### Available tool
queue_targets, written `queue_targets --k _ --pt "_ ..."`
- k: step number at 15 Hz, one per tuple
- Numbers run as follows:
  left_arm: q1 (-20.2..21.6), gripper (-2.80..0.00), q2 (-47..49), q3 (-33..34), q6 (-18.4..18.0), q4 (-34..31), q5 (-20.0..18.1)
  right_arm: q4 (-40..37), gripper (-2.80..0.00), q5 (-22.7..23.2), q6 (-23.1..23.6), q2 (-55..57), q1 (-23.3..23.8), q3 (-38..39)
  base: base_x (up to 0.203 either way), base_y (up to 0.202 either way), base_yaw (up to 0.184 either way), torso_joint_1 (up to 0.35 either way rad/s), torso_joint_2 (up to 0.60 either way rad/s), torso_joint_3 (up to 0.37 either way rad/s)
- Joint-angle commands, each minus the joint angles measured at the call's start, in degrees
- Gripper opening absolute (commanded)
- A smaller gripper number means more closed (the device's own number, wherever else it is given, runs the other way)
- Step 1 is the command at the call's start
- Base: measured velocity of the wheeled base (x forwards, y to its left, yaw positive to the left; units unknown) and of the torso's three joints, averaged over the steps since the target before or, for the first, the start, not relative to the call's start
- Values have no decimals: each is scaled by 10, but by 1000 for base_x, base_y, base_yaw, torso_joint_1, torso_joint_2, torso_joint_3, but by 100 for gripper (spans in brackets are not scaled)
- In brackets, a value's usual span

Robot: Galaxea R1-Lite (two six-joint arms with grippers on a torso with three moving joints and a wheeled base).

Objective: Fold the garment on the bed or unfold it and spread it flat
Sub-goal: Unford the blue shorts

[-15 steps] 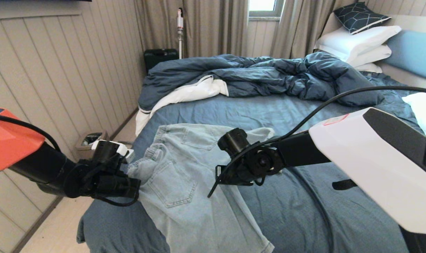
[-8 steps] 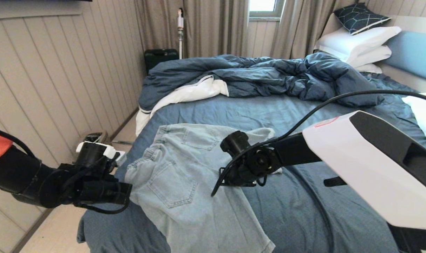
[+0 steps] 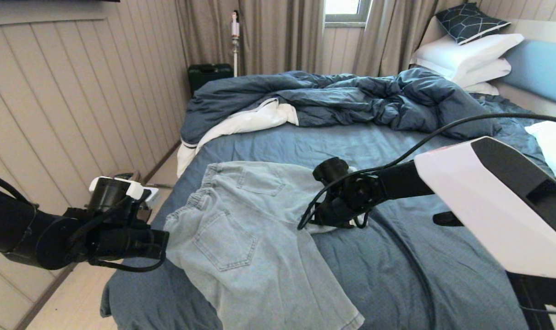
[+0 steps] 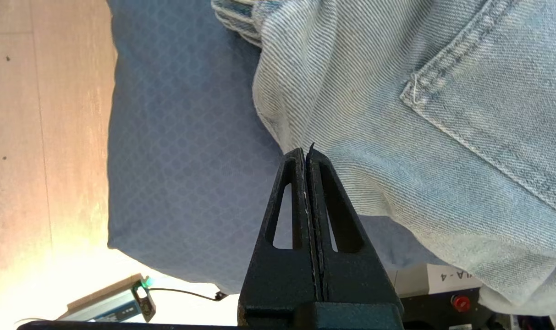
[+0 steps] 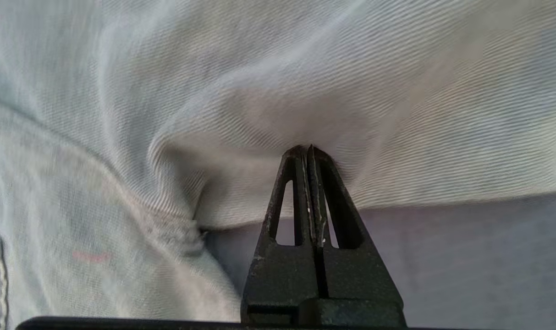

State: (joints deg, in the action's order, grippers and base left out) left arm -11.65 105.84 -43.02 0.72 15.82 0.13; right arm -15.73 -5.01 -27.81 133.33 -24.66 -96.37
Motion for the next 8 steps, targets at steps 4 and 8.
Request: queue_targets --k 4,8 --pt "1 -280 -11 -6 8 5 0 -7 -280 -1 -2 -14 24 -12 0 0 0 0 0 0" --pt "1 -280 -99 -8 26 -15 -1 -7 -280 0 -1 -111 20 19 0 0 0 0 0 0"
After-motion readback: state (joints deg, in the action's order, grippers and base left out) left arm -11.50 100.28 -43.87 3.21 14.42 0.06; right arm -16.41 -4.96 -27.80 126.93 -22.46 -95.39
